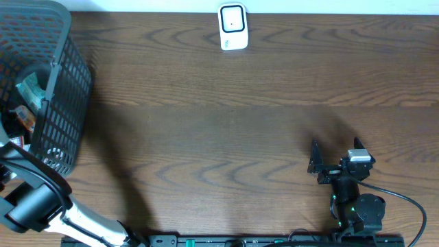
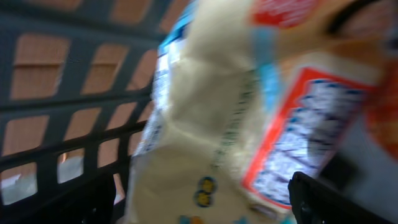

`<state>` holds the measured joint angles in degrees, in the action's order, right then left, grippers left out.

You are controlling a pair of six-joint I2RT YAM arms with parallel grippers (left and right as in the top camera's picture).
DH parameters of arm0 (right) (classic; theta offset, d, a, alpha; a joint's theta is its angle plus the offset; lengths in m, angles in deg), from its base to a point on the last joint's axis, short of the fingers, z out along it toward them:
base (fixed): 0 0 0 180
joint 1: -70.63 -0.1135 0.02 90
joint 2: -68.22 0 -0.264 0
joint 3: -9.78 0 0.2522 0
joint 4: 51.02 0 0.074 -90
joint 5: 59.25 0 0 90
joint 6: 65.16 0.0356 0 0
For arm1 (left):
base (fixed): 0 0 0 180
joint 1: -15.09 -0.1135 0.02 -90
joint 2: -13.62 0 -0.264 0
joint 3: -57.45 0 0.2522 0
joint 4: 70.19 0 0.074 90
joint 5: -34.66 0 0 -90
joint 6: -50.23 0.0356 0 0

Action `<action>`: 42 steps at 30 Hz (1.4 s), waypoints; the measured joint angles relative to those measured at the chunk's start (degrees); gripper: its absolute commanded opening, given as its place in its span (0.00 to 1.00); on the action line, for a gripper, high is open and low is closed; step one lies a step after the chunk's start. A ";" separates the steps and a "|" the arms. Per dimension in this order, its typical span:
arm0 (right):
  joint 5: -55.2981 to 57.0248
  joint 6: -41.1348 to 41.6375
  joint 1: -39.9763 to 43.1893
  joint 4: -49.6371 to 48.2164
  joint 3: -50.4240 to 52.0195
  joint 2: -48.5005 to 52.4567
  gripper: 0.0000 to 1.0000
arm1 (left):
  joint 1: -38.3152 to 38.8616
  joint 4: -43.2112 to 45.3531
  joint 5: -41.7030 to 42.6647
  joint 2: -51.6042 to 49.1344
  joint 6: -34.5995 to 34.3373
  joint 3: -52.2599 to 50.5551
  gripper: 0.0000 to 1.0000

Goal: Scan the item barcode
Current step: 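Grasp the cream-and-orange snack bag with the left gripper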

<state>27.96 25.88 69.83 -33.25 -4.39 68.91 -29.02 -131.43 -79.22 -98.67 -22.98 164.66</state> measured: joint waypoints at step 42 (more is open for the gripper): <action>0.02 0.00 0.00 0.00 0.00 0.00 0.99 | -1.68 -5.14 6.25 -3.98 -1.55 -0.11 0.80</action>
<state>27.98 25.88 69.83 -33.25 -4.39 68.91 -30.71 -136.57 -72.97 -102.65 -24.53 164.55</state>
